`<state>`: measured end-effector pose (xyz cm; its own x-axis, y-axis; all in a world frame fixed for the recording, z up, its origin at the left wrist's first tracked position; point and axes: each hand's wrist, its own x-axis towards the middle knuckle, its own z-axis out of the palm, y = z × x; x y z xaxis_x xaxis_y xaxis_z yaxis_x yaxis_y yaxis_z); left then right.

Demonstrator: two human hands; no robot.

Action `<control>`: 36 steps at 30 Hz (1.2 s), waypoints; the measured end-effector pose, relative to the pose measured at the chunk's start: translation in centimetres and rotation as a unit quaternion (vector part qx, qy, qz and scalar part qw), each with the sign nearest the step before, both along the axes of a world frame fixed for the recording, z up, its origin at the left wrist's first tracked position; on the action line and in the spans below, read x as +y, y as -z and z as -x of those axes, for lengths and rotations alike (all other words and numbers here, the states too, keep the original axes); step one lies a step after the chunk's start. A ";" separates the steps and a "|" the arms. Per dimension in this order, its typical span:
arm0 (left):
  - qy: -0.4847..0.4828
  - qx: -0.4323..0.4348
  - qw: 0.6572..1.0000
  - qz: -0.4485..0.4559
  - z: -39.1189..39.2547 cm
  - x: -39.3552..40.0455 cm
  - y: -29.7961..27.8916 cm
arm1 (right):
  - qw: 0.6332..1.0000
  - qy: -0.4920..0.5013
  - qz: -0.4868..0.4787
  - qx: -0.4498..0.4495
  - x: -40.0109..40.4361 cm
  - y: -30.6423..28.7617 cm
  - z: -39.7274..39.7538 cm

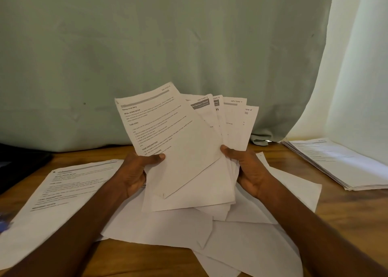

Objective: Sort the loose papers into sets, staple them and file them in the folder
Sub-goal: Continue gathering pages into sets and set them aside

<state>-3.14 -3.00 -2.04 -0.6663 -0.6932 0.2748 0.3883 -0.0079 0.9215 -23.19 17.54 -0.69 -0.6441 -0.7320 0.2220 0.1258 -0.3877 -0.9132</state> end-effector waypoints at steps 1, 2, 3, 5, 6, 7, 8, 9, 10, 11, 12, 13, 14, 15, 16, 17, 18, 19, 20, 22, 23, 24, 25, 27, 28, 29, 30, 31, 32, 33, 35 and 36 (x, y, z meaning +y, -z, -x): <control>0.004 -0.001 1.000 -0.003 0.0 0.0 0.0 | 1.000 0.005 0.000 0.004 0.0 0.0 0.0; 0.007 -0.003 1.000 -0.007 -0.1 0.0 0.0 | 1.000 0.009 0.000 0.005 0.0 0.1 0.0; 0.007 -0.008 1.000 -0.012 -0.1 0.0 0.0 | 1.000 0.011 0.001 0.005 0.0 0.1 0.0; 0.001 -0.014 1.000 -0.013 0.0 0.2 0.1 | 1.000 0.014 0.002 0.004 0.0 0.1 0.0; -0.006 -0.014 1.000 -0.009 0.2 0.3 0.2 | 1.000 0.015 0.003 0.001 0.0 0.1 -0.1; -0.016 -0.013 1.000 -0.006 0.3 0.4 0.2 | 1.000 0.013 0.005 -0.002 0.1 0.0 -0.2; -0.027 -0.013 1.000 -0.007 0.3 0.5 0.2 | 1.000 0.010 0.006 -0.003 0.0 0.0 -0.2; -0.037 -0.014 0.999 -0.012 0.4 0.5 0.2 | 1.000 0.008 0.005 -0.003 0.0 0.1 -0.2; -0.044 -0.017 0.999 -0.019 0.4 0.5 0.2 | 1.000 0.008 0.003 -0.006 -0.1 0.1 -0.2; -0.049 -0.020 0.998 -0.025 0.5 0.5 0.3 | 1.000 0.009 0.000 -0.011 -0.2 0.1 -0.2; -0.056 -0.021 0.998 -0.030 0.5 0.5 0.3 | 1.000 0.010 -0.003 -0.017 -0.2 0.1 -0.1; -0.065 -0.021 0.997 -0.036 0.6 0.4 0.4 | 1.000 0.009 -0.006 -0.022 -0.2 0.1 -0.1; -0.073 -0.020 0.996 -0.042 0.6 0.3 0.4 | 1.000 0.013 -0.009 -0.024 -0.2 0.0 0.0; -0.081 -0.017 0.995 -0.049 0.7 0.1 0.5 | 0.999 0.029 -0.016 -0.023 0.0 -0.2 0.1; -0.087 -0.013 0.995 -0.054 0.8 0.0 0.5 | 0.998 0.061 -0.028 -0.015 0.2 -0.4 0.3; -0.092 -0.009 0.994 -0.057 0.8 -0.1 0.5 | 0.993 0.109 -0.045 0.004 0.6 -0.5 0.6; -0.097 -0.004 0.993 -0.060 0.8 -0.2 0.5 | 0.982 0.171 -0.066 0.044 0.9 -0.6 1.2; -0.102 0.003 0.993 -0.067 0.6 -0.4 0.5 | 0.959 0.244 -0.095 0.108 1.4 -0.7 1.8; -0.108 0.012 0.991 -0.076 0.5 -0.6 0.5 | 0.920 0.318 -0.136 0.182 1.9 -0.9 2.5; -0.123 0.024 0.988 -0.087 0.1 -1.2 0.3 | 0.817 0.429 -0.249 0.295 3.1 -0.8 3.9; -0.135 0.028 0.986 -0.090 -0.1 -1.5 0.2 | 0.780 0.449 -0.296 0.321 3.7 -0.7 4.5; -0.145 0.030 0.985 -0.093 -0.3 -1.7 0.1 | 0.756 0.447 -0.337 0.339 4.2 -0.5 4.9; -0.153 0.029 0.983 -0.095 -0.4 -1.9 0.1 | 0.740 0.431 -0.375 0.354 4.4 -0.2 5.3; -0.159 0.021 0.982 -0.096 -0.6 -2.2 0.2 | 0.717 0.384 -0.444 0.376 4.8 0.5 5.7; -0.159 0.015 0.983 -0.092 -0.6 -2.2 0.4 | 0.703 0.353 -0.477 0.392 4.8 0.9 5.7; -0.160 0.008 0.983 -0.086 -0.5 -2.2 0.5 | 0.684 0.321 -0.510 0.411 4.8 1.3 5.6; -0.162 0.002 0.984 -0.080 -0.4 -2.2 0.6 | 0.663 0.298 -0.538 0.426 4.7 1.6 5.5; -0.163 -0.002 0.983 -0.078 -0.3 -2.1 0.7 | 0.645 0.289 -0.554 0.441 4.6 1.9 5.4; -0.164 -0.005 0.983 -0.078 -0.2 -1.9 0.7 | 0.632 0.289 -0.561 0.451 4.4 2.1 5.4; -0.163 -0.008 0.983 -0.079 -0.1 -1.8 0.8 | 0.626 0.292 -0.562 0.455 4.2 2.2 5.4; -0.157 -0.007 0.985 -0.075 0.1 -1.5 0.8 | 0.627 0.299 -0.555 0.458 3.9 2.3 5.3; -0.155 -0.005 0.985 -0.071 0.1 -1.3 0.8 | 0.630 0.300 -0.553 0.456 3.8 2.3 5.2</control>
